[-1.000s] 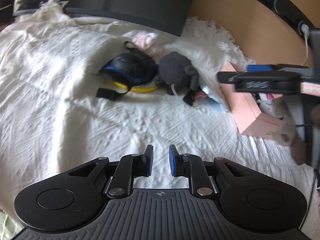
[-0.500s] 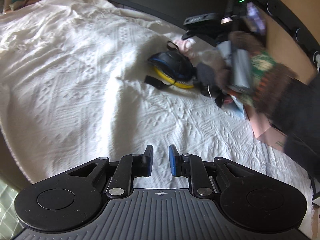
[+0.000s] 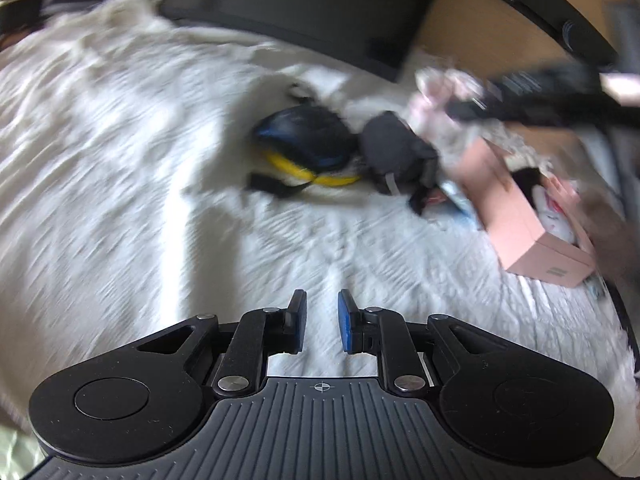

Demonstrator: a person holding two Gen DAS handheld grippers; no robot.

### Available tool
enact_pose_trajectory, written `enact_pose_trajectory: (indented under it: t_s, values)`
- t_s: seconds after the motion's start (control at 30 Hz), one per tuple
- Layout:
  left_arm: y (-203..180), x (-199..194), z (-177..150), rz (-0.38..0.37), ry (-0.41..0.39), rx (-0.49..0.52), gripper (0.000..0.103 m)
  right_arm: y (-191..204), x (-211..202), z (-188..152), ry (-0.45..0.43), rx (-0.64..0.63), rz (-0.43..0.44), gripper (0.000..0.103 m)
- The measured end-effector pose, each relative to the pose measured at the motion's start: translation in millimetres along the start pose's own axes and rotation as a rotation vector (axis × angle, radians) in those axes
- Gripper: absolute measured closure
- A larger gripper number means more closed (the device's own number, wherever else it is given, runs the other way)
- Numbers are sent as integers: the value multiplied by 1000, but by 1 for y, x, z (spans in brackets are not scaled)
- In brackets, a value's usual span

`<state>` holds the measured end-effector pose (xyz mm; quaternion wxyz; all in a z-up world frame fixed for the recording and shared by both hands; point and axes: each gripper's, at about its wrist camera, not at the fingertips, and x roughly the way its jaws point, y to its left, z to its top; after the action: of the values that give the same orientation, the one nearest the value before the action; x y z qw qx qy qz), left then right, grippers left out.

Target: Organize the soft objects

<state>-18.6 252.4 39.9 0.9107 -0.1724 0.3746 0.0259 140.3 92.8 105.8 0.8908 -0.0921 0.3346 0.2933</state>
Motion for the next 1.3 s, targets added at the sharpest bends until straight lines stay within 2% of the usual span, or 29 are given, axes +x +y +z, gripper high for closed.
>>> enact_pose_trajectory:
  t_s: [0.23, 0.3, 0.4, 0.5, 0.67, 0.83, 1.0, 1.17, 1.3]
  values:
    - [-49, 24, 25, -86, 8, 123, 85, -41, -89, -87, 30, 61, -123, 95]
    - [-60, 33, 31, -105, 7, 146, 85, -50, -101, -115, 37, 74, -172, 95]
    - [-71, 46, 45, -130, 15, 149, 85, -63, -110, -153, 57, 81, -290, 95]
    - [-80, 54, 64, -154, -9, 152, 85, -76, -112, -175, 67, 143, -335, 95]
    - [-102, 83, 100, -190, -3, 108, 85, -90, -111, -196, 71, 236, -344, 90]
    - [-125, 121, 119, -77, 83, 151, 85, -90, -113, -205, 69, 250, -361, 60]
    - [-124, 152, 123, -26, 184, 159, 84, -97, -116, -214, 70, 300, -378, 52]
    - [-116, 166, 130, -56, 170, 80, 84, -107, -112, -225, 101, 357, -383, 45]
    - [-126, 175, 129, -60, 153, 108, 84, -105, -110, -227, 97, 343, -388, 38]
